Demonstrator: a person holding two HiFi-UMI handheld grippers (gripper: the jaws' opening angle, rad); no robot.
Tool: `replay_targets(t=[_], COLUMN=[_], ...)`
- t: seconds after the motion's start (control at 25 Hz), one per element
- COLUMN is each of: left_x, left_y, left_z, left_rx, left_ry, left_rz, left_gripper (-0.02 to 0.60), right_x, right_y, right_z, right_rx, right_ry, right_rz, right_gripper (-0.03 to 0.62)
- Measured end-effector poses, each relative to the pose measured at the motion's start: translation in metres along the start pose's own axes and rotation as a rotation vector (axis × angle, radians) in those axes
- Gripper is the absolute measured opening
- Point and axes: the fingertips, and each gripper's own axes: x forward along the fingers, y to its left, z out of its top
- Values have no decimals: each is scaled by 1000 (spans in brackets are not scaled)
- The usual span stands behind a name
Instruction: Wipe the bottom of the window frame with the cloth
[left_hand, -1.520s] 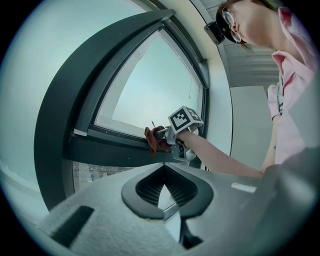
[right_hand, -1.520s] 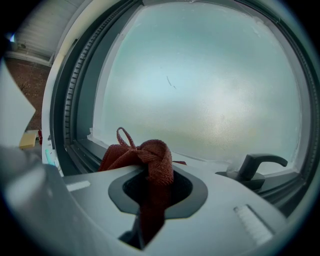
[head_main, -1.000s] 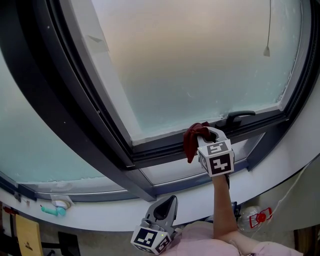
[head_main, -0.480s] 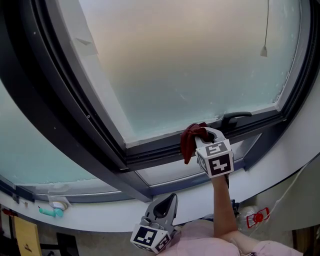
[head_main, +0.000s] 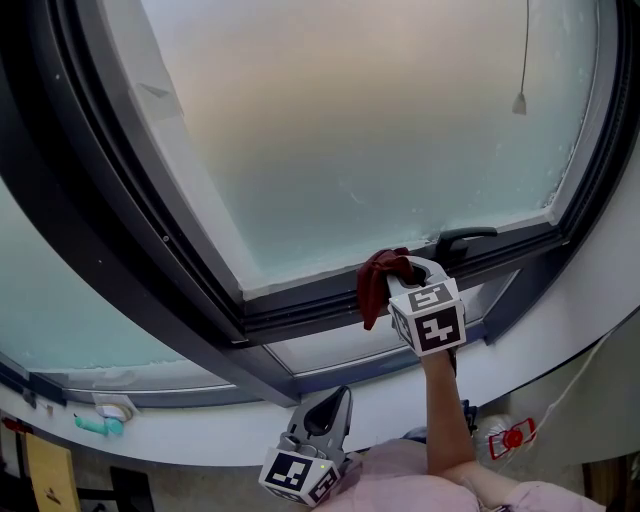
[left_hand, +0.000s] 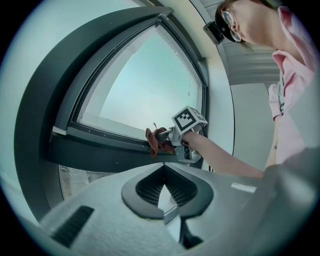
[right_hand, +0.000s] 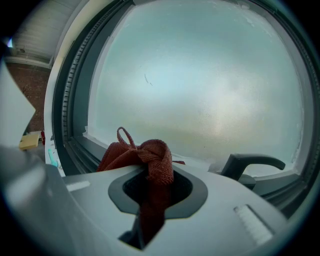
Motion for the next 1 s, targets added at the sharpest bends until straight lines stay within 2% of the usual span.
replay_targets(t=[0.64, 1.0], left_x=[28, 40], left_y=[-20, -29], left_z=[-3, -3], left_rx=[10, 11], left_ry=[17, 26], left_rz=[-24, -46], left_gripper=[-3, -3], right_x=[-5, -6], right_y=[-13, -12], right_z=[-3, -3], right_rx=[-15, -45], right_ry=[-12, -14], right_rz=[52, 46], right_gripper=[52, 52])
